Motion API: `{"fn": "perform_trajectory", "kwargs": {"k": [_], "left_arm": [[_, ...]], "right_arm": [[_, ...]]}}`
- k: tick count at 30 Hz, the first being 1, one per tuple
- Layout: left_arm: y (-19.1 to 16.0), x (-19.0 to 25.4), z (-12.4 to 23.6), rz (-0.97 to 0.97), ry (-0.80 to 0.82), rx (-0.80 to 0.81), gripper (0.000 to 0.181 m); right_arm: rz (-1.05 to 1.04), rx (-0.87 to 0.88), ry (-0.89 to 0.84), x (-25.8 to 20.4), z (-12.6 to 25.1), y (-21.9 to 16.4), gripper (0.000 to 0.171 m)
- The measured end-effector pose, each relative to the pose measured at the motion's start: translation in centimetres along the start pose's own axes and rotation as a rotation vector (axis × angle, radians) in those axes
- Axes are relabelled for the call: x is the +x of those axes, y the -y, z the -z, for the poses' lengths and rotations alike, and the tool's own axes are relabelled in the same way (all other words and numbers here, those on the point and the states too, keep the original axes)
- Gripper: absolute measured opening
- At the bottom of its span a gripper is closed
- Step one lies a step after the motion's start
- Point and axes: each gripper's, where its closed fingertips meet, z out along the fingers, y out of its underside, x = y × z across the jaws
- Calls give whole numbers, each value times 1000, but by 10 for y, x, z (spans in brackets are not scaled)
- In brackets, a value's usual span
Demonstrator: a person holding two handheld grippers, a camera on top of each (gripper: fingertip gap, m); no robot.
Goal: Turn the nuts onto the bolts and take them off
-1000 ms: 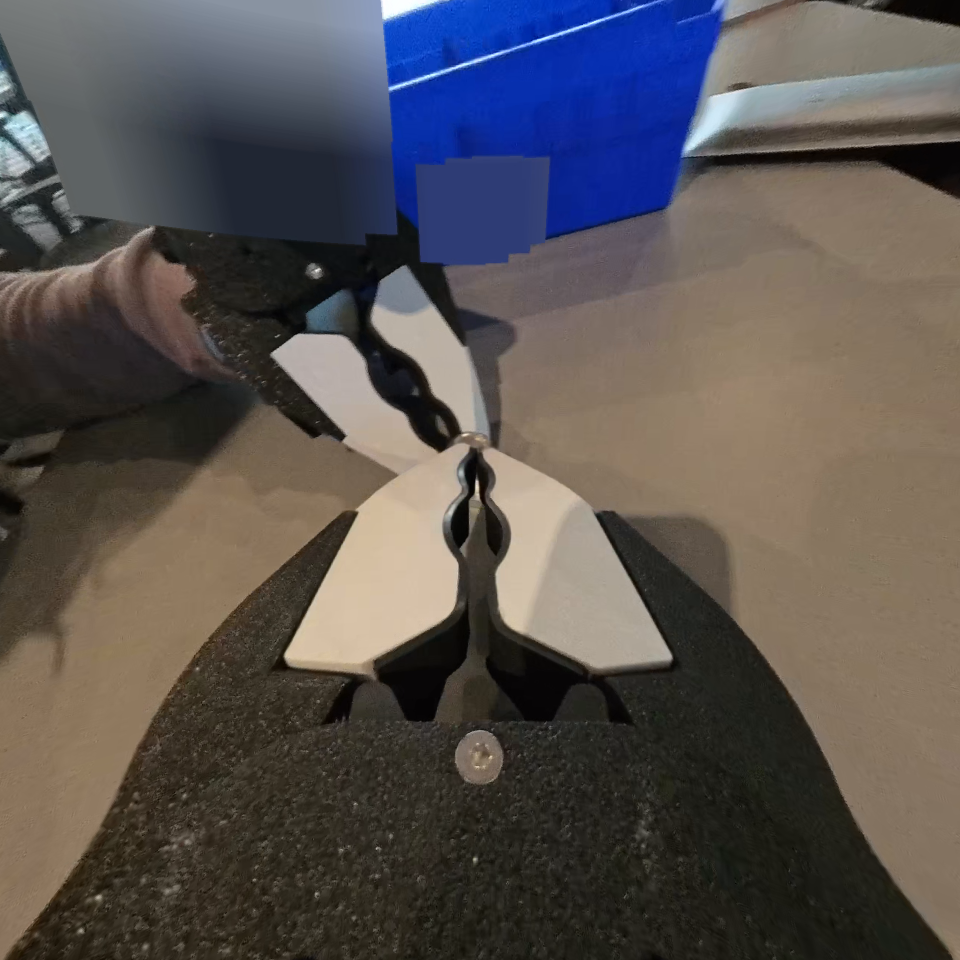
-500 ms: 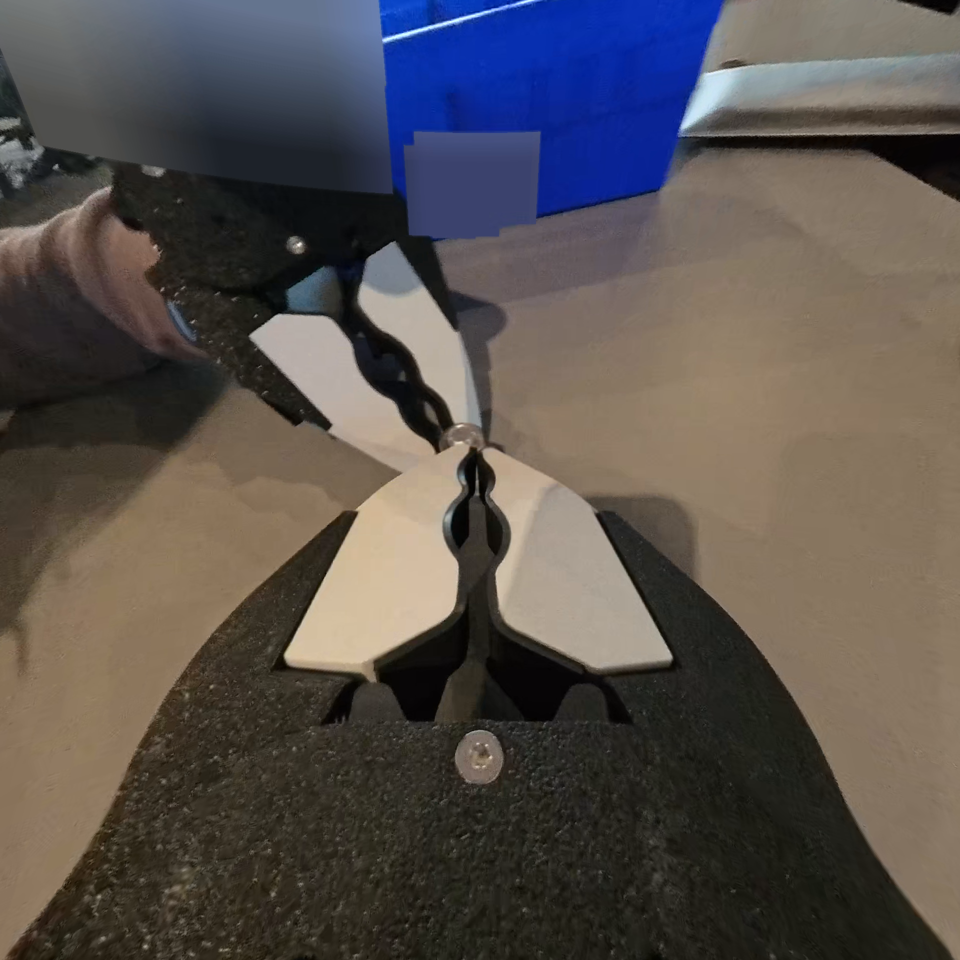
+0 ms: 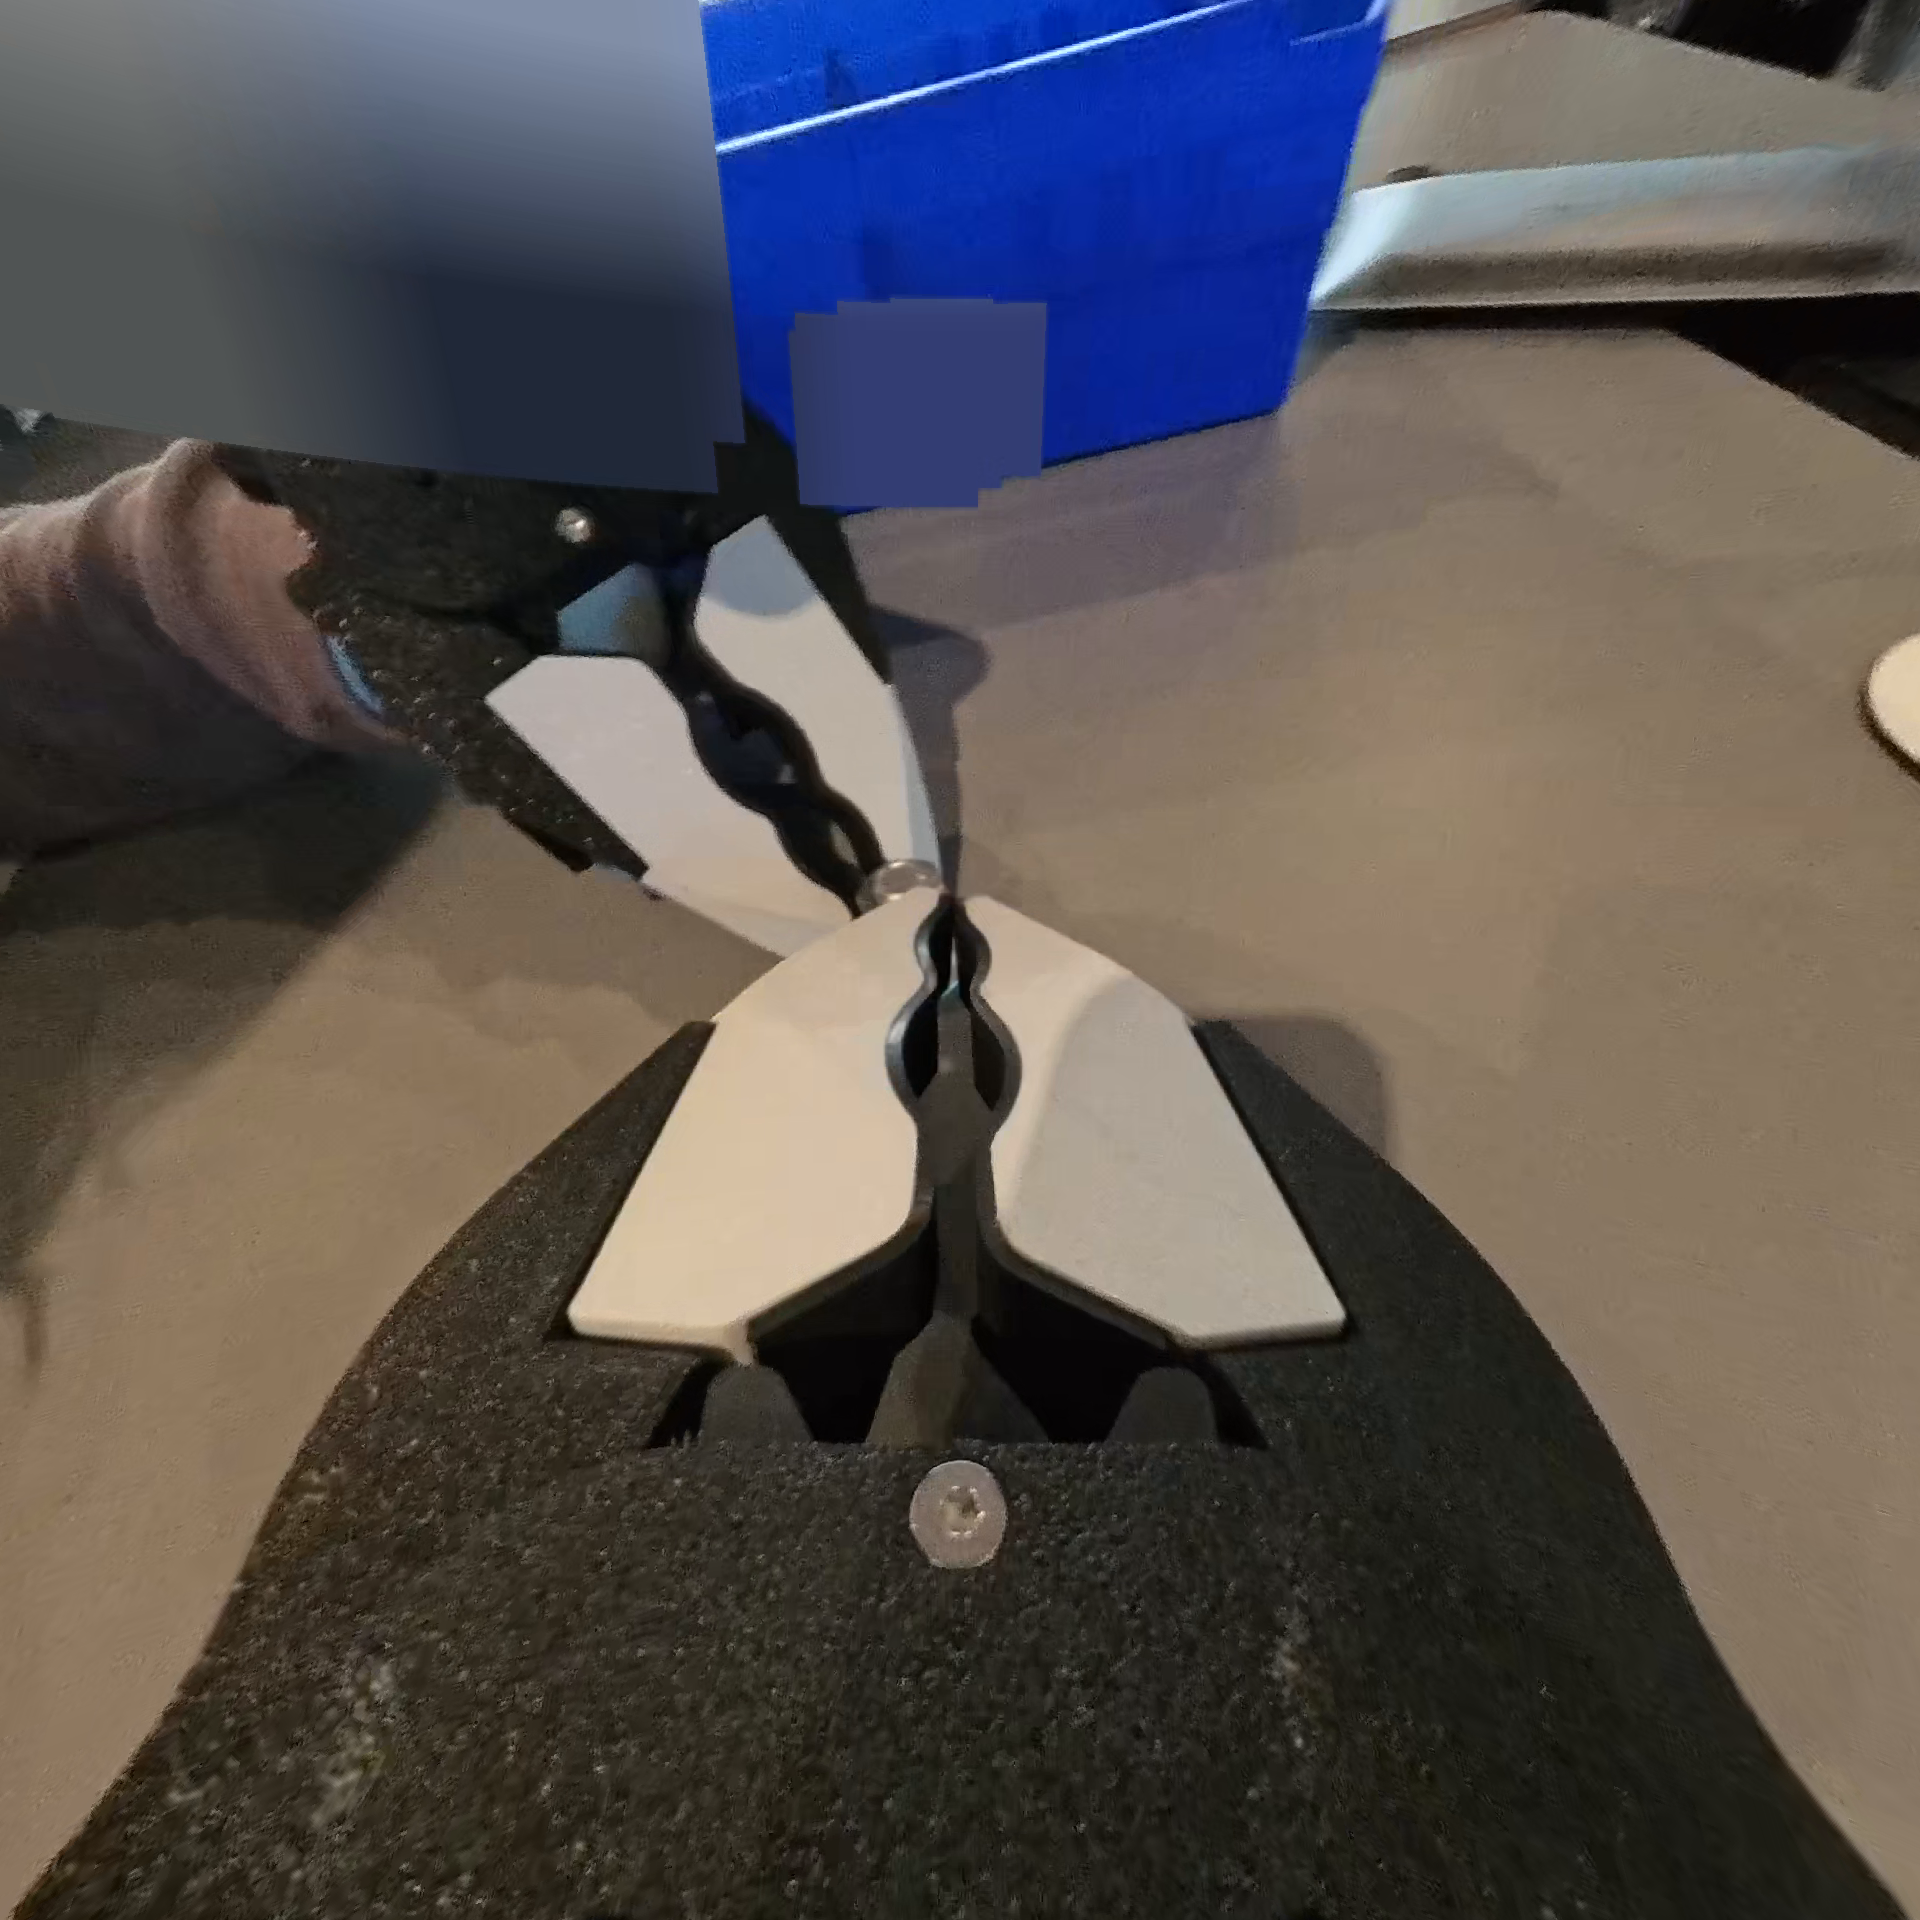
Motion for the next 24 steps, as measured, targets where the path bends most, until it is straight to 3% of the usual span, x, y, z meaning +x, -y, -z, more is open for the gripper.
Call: {"fn": "perform_trajectory", "kwargs": {"k": [6, 10, 14, 19, 24], "left_arm": [[0, 0, 0, 0, 0, 0, 10], [0, 0, 0, 0, 0, 0, 9], [0, 0, 0, -1, 0, 0, 9], [0, 0, 0, 0, 0, 0, 9], [0, 0, 0, 4, 4, 0, 9]], "right_arm": [[11, -54, -8, 0, -5, -6, 0], [91, -85, 128, -24, -5, -11, 0], [78, -21, 142, -25, -1, -3, 0], [61, 71, -11, -1, 5, 9, 36], [136, -55, -42, -3, -7, -5, 46]]}}
